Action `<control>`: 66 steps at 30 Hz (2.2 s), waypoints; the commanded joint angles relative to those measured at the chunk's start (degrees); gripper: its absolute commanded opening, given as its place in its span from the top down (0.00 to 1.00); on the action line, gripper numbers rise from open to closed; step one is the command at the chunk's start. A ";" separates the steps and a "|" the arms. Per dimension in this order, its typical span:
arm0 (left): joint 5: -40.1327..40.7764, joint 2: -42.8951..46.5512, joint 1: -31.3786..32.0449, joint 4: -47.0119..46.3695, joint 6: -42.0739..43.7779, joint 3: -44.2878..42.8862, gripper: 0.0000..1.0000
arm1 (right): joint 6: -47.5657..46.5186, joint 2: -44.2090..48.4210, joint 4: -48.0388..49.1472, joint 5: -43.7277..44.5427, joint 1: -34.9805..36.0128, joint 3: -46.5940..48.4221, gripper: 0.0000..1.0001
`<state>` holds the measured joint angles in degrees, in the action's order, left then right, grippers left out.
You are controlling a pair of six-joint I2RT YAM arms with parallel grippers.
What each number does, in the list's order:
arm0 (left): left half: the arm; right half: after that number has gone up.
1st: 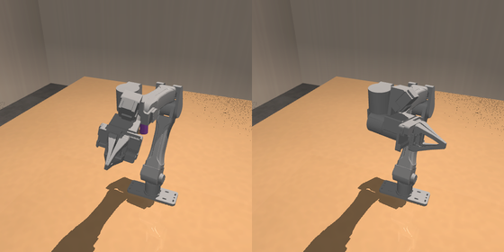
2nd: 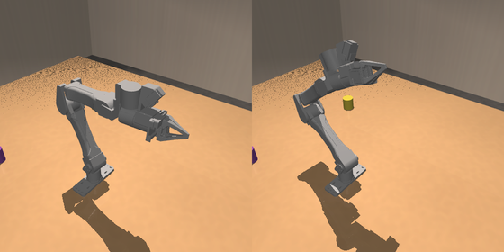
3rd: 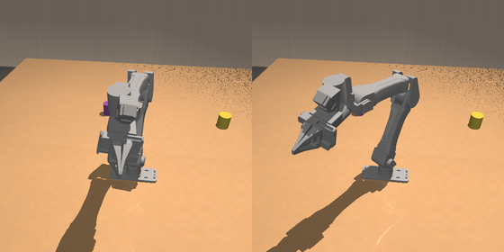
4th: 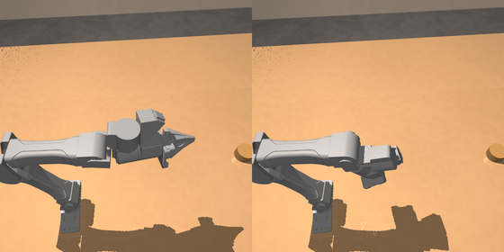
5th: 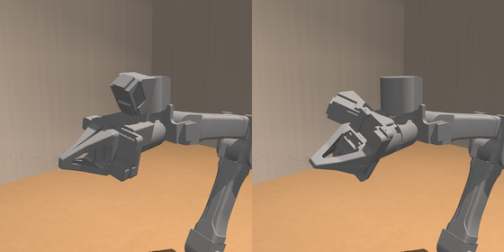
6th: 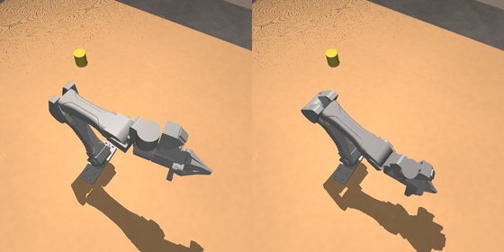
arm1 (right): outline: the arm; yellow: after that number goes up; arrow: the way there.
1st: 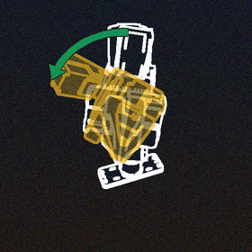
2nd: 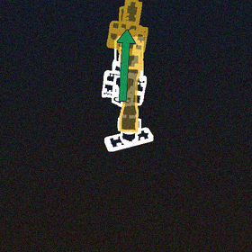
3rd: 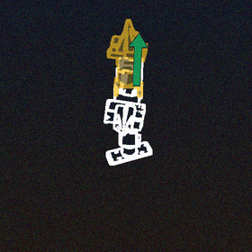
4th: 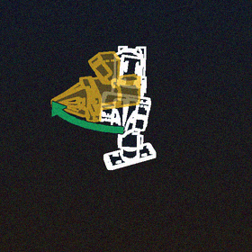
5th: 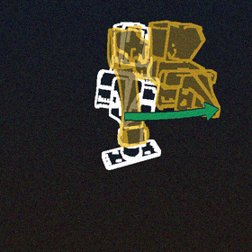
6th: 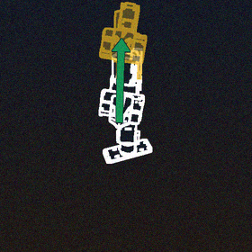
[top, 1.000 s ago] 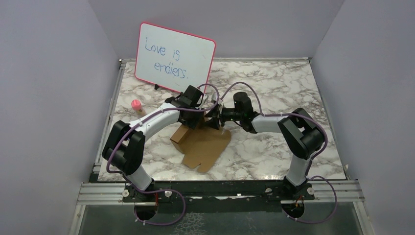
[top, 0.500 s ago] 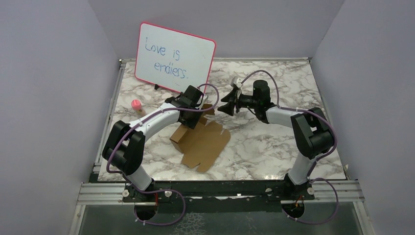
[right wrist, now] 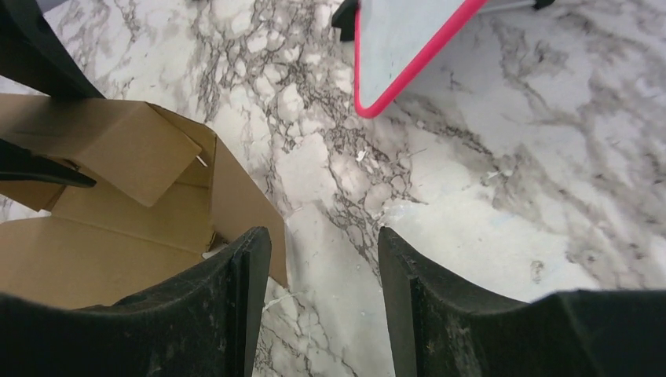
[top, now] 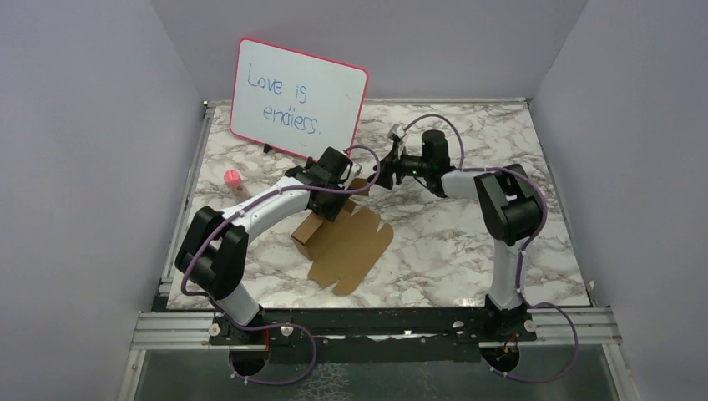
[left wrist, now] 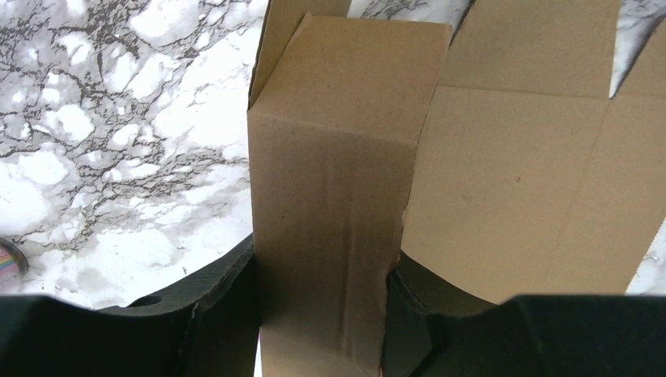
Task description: Fold the paper box
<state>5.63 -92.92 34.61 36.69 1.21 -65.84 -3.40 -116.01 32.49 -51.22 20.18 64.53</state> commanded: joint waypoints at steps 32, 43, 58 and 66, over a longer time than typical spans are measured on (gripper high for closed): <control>2.07 -1.47 3.75 0.93 3.53 -1.39 0.53 | -12.48 -4.27 -6.38 -21.03 7.76 0.79 0.45; 0.65 -1.82 3.79 0.88 2.60 -1.66 0.53 | -6.09 0.81 7.04 -4.57 10.37 -9.79 0.55; -5.03 -0.55 3.80 -0.60 2.39 -0.96 0.52 | 3.19 1.34 29.43 6.11 13.70 -17.10 0.62; -8.84 -0.60 3.75 -1.09 3.19 -0.47 0.52 | 7.75 -0.26 38.31 9.38 15.62 -18.64 0.64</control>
<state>4.10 -93.67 37.41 36.64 3.68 -66.22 2.46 -116.68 59.07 -44.84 33.54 46.09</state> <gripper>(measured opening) 0.484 0.374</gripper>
